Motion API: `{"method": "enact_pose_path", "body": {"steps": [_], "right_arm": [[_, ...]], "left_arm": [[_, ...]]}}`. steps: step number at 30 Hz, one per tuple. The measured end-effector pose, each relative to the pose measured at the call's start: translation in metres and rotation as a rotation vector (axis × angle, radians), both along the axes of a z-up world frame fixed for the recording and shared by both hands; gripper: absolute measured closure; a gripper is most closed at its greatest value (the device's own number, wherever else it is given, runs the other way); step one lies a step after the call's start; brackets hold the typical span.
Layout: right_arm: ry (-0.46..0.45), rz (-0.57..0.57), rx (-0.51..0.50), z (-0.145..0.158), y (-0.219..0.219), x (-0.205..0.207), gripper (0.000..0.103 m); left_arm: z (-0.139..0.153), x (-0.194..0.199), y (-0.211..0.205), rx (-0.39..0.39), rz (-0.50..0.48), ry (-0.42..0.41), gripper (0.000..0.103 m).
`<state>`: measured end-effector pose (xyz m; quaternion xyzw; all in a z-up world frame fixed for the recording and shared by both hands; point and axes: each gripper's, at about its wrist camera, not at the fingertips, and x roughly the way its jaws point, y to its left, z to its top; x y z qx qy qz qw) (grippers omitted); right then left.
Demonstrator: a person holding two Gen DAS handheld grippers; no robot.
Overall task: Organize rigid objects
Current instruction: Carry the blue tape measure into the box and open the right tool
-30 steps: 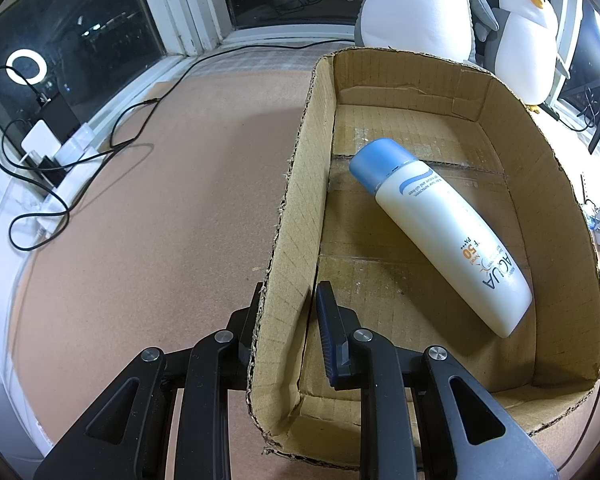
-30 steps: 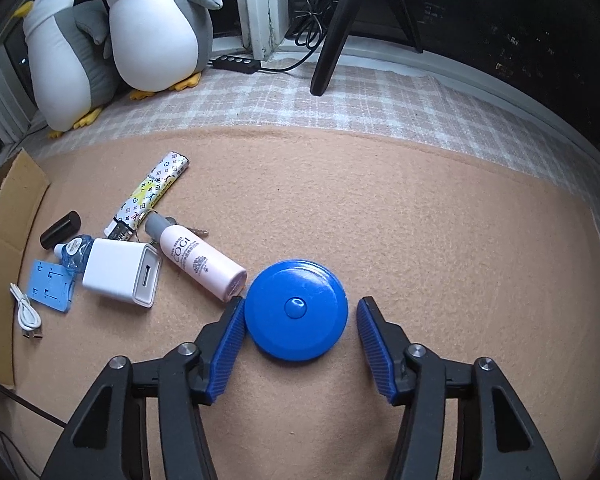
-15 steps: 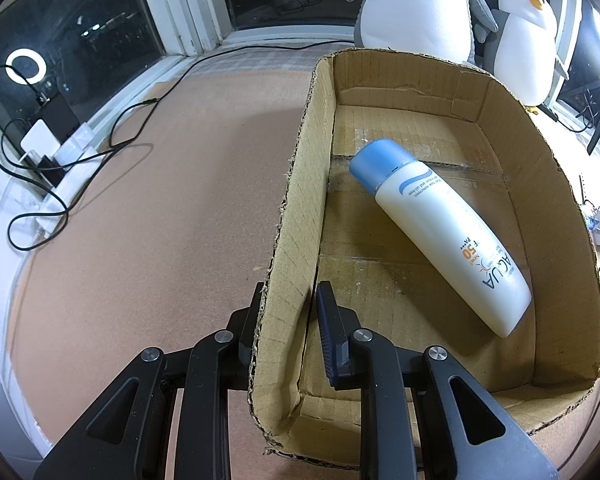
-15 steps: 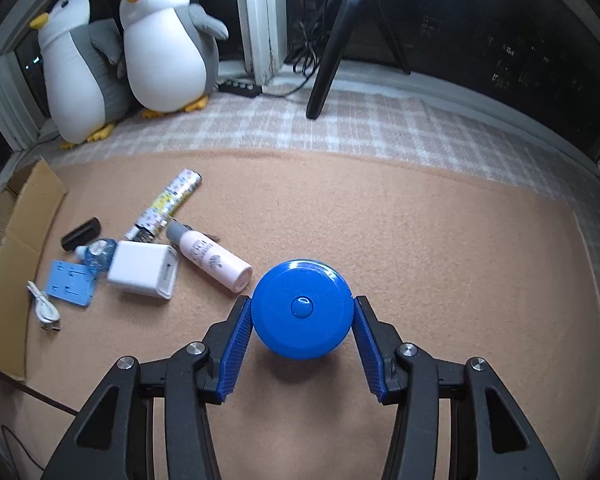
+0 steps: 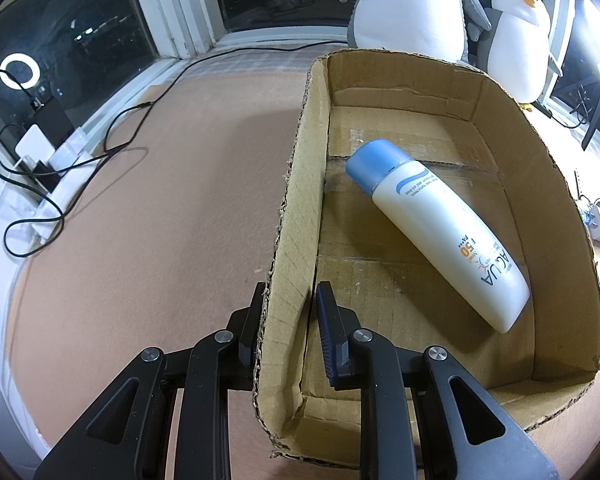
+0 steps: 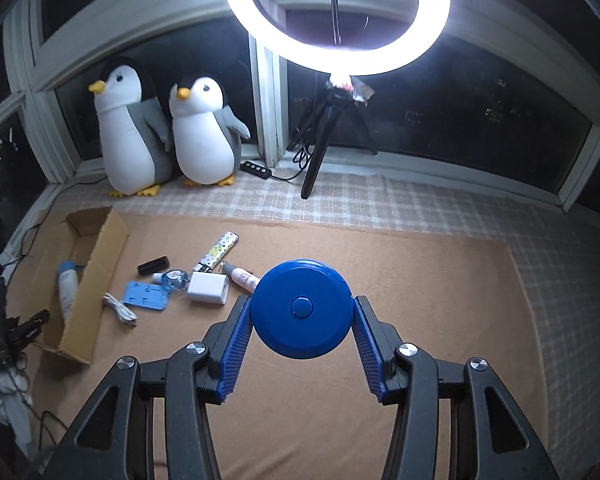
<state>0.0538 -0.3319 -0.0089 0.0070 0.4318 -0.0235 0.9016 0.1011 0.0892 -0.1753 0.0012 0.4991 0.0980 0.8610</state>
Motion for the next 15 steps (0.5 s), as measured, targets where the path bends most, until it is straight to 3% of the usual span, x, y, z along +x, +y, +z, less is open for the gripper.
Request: {"method": "enact_pose_path", "body": {"steps": [7,15], "right_arm": [[-0.022,0.052,0.033,0.012,0.026,-0.031,0.057],[-0.008,0.234,0.086,-0.019,0.101,0.000,0.057]], "left_arm": [[0.000,-0.001,0.002,-0.008,-0.005,-0.006,0.083],[0.000,-0.002,0.007,-0.030,-0.013,-0.009,0.083]]}}
